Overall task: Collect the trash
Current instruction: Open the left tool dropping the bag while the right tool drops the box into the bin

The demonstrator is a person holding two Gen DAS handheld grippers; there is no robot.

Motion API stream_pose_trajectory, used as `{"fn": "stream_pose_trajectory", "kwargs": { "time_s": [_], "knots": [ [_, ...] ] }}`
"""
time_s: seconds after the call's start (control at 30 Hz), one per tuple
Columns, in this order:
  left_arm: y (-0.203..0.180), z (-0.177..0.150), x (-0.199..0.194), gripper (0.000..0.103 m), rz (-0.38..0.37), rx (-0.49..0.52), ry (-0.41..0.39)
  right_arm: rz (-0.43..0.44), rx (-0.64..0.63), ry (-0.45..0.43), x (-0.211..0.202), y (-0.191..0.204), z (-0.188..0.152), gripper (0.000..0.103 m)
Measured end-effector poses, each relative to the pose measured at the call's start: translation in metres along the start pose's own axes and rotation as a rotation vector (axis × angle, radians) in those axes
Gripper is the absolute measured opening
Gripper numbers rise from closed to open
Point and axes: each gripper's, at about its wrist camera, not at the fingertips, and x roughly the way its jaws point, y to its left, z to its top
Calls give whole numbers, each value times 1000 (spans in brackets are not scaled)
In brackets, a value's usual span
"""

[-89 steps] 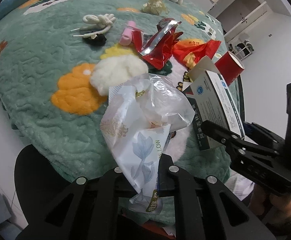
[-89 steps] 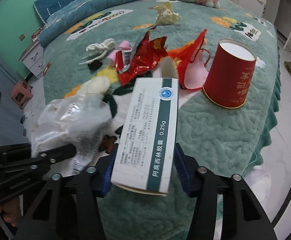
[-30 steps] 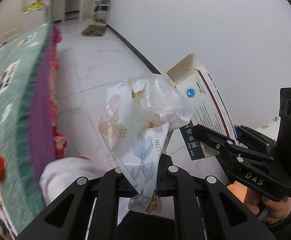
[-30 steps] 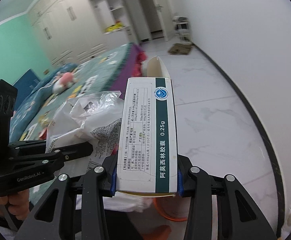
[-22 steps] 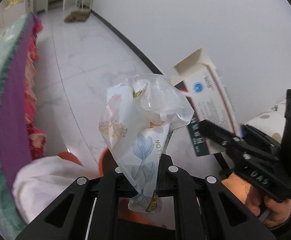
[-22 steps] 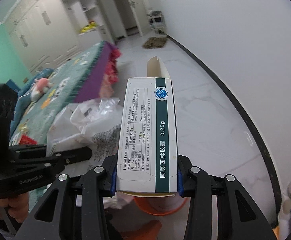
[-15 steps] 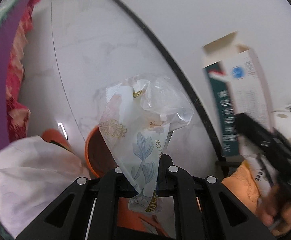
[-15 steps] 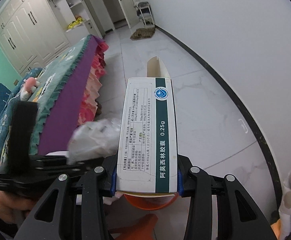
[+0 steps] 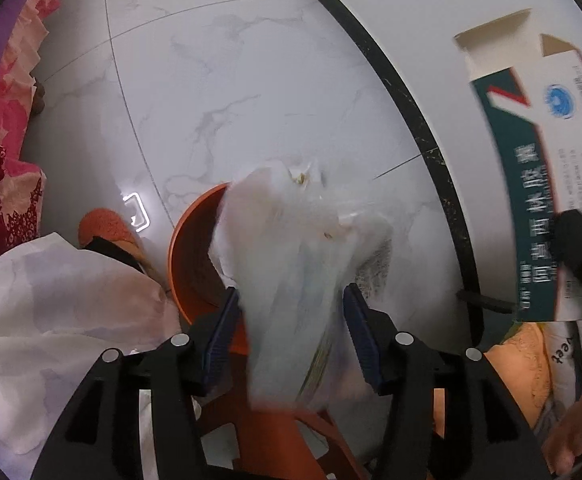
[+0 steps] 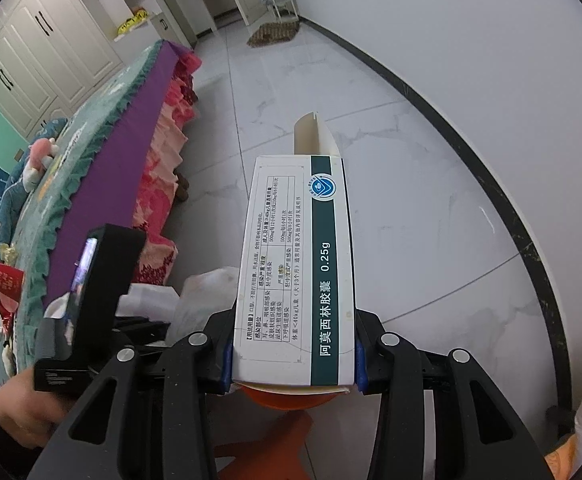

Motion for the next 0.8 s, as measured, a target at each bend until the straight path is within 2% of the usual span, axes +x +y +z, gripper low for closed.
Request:
{"fn": "stream_pose_trajectory", "kwargs": {
  "time_s": [0.07, 0.1, 0.13, 0.5, 0.8],
  "knots": [
    [0, 1, -3, 58, 11, -6, -1, -2, 2, 15, 6, -2, -2, 42],
    [-10, -2, -2, 66, 19, -7, -2, 0, 1, 20, 8, -3, -2, 42],
    [-16, -7, -4, 67, 28, -9, -4, 2, -2, 28, 11, -1, -3, 42],
    [-15, -30, -39, 67, 150, -13, -133, 14, -43, 126, 54, 15, -18, 42],
    [-28, -35, -47, 67, 176, -7, -163, -32, -83, 238, 96, 26, -28, 46]
  ]
}}
